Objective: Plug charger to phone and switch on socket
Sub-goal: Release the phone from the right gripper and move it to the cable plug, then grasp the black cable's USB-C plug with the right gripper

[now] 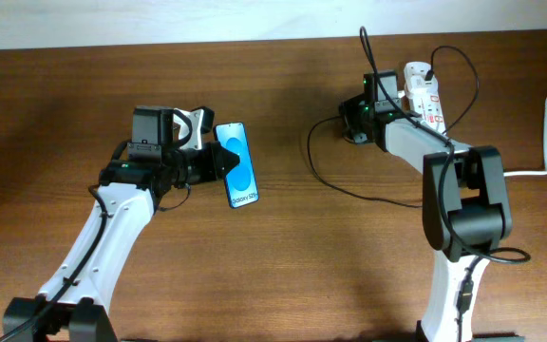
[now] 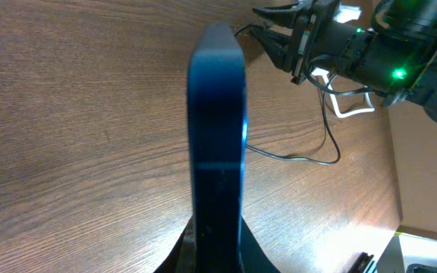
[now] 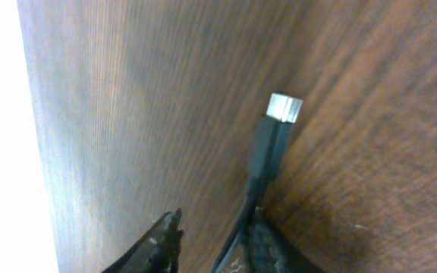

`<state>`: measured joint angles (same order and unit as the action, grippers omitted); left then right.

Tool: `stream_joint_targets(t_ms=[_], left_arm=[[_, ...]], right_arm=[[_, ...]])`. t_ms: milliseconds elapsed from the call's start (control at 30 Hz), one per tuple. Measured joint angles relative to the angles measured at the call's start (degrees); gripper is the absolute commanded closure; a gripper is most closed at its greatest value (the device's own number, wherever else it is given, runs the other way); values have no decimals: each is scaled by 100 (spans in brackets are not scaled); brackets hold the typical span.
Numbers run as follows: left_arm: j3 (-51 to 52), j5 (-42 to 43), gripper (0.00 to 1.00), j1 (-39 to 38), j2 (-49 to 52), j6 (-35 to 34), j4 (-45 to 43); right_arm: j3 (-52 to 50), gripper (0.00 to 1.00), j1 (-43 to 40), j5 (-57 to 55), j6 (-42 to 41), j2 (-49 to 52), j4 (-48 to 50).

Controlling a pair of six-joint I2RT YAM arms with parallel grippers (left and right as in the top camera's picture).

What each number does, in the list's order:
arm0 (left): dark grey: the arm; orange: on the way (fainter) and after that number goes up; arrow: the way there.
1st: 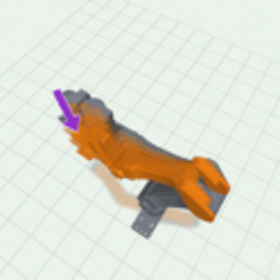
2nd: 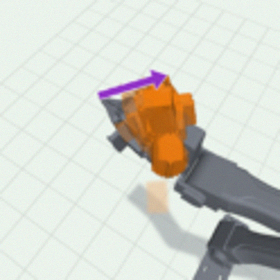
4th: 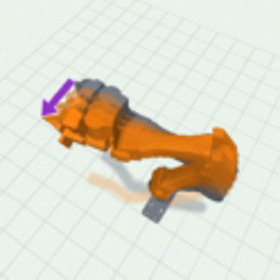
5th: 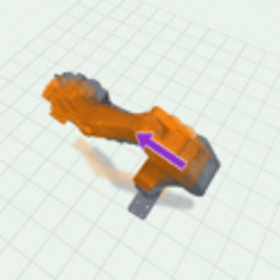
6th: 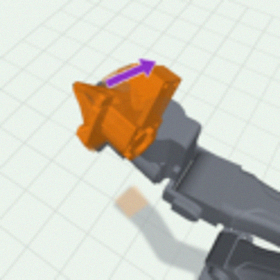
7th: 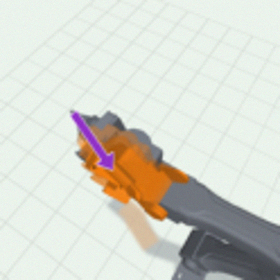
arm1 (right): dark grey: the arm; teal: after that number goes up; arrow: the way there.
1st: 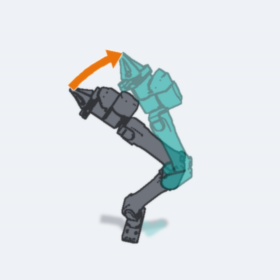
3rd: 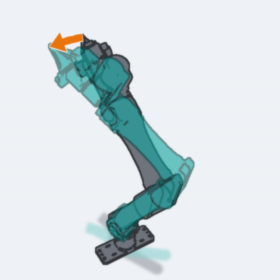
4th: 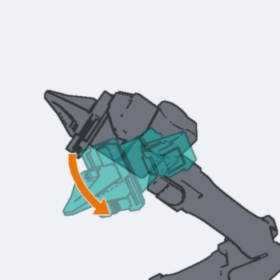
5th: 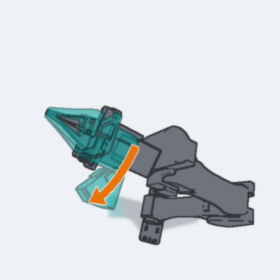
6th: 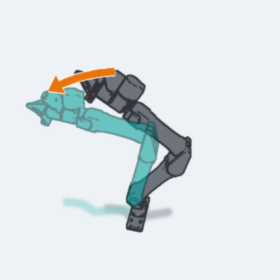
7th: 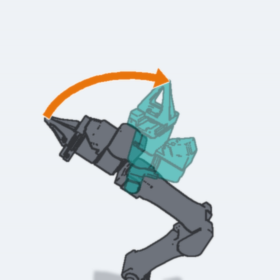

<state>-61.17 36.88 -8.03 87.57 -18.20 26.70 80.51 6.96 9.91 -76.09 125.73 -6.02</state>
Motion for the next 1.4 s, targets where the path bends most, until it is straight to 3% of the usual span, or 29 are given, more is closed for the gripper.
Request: stream_joint_targets(t_ms=[100, 200, 367, 633, 767, 900, 1133, 1167, 1233, 1300, 1367, 1400], left_arm=[[0, 2, 100, 0, 0, 0, 0], [0, 2, 100, 0, -2, 0, 0], [0, 2, 100, 0, 0, 0, 0], [0, 15, 100, 0, -2, -2, 2], [0, 28, 100, 0, 0, -111, -4], [0, 61, 100, 0, 0, -149, -7], [0, 68, 100, 0, 0, -155, -247], [0, 66, 100, 0, 0, -153, -249], [0, 66, 100, 2, 0, -118, -177], [0, 66, 100, 59, 0, -33, 70], [0, 72, 100, 251, 0, 7, 240], [0, 66, 100, 361, 0, 22, 291]], right_arm=[[37, 96, -20, 166, 131, 85, 13], [46, 96, -57, 527, 542, 116, 13], [39, 96, -87, 1298, 2116, 107, -251], [-201, 96, -98, 1198, 4638, -1067, -2986], [-199, 96, -98, 1088, 5399, -2098, -4022], [-219, 95, -76, 1115, 6078, -2356, -5047], [-1139, 95, 737, 1064, 6454, -2356, -4763], [-1222, 94, 807, 994, 6461, -2356, -4631], [-1333, 78, 870, 841, 6470, -2356, -4559], [-1355, 76, 868, 697, 6459, -2356, -4524], [-1377, 60, 868, 640, 6472, -2356, -4511], [-1384, 57, 868, 638, 6461, -2356, -4511]])
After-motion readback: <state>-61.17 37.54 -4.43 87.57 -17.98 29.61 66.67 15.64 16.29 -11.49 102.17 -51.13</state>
